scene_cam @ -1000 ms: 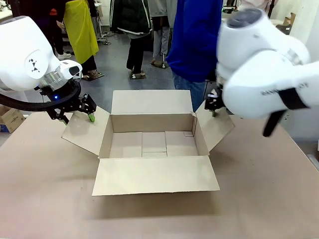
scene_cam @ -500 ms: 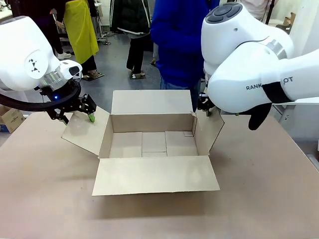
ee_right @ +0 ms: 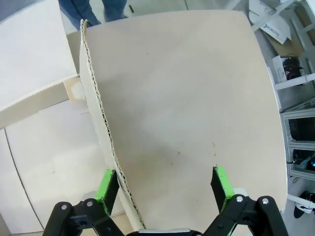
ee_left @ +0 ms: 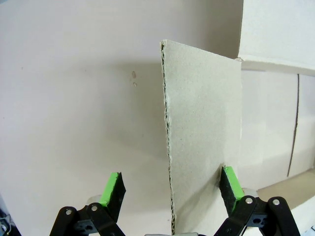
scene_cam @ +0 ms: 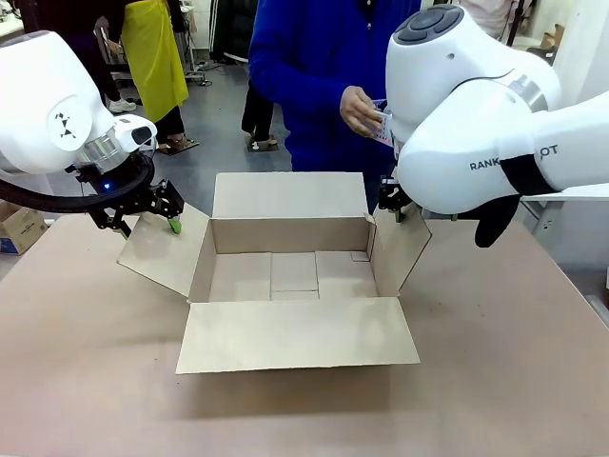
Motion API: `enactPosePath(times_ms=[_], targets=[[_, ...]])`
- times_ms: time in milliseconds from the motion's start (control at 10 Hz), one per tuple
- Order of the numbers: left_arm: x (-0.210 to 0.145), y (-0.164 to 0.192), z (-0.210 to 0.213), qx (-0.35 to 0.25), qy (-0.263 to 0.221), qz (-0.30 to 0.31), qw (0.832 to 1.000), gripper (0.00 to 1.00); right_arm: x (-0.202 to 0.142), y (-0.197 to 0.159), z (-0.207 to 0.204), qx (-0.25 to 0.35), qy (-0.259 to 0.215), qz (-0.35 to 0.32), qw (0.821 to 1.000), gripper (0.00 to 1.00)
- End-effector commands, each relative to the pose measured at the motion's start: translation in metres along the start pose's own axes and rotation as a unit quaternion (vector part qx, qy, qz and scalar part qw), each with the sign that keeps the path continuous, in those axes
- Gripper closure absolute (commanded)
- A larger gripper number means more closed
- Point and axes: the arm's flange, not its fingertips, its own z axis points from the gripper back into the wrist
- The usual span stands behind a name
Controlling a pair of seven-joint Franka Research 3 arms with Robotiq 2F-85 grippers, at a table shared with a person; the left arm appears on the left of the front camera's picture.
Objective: Pack the gift set into the box.
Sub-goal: Lift both hands away from the flaps of the Package Box.
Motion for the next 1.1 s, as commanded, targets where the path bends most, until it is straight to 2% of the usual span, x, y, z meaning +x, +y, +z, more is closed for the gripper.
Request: enactPosePath(times_ms=[0,1000], targets=[[-0.0002,-0.0001,0.0012,0.008,-0.003,0.006,1.000,0.00,0.0048,-0.0004,0.0000,-0.006,-0.006,0.004,1.000,0.00],[-0.0002,-0.0001,0.0012,0.008,-0.003,0.006,1.000,0.00,0.0048,-0.0004,0.0000,-0.006,-0.006,0.004,1.000,0.00]])
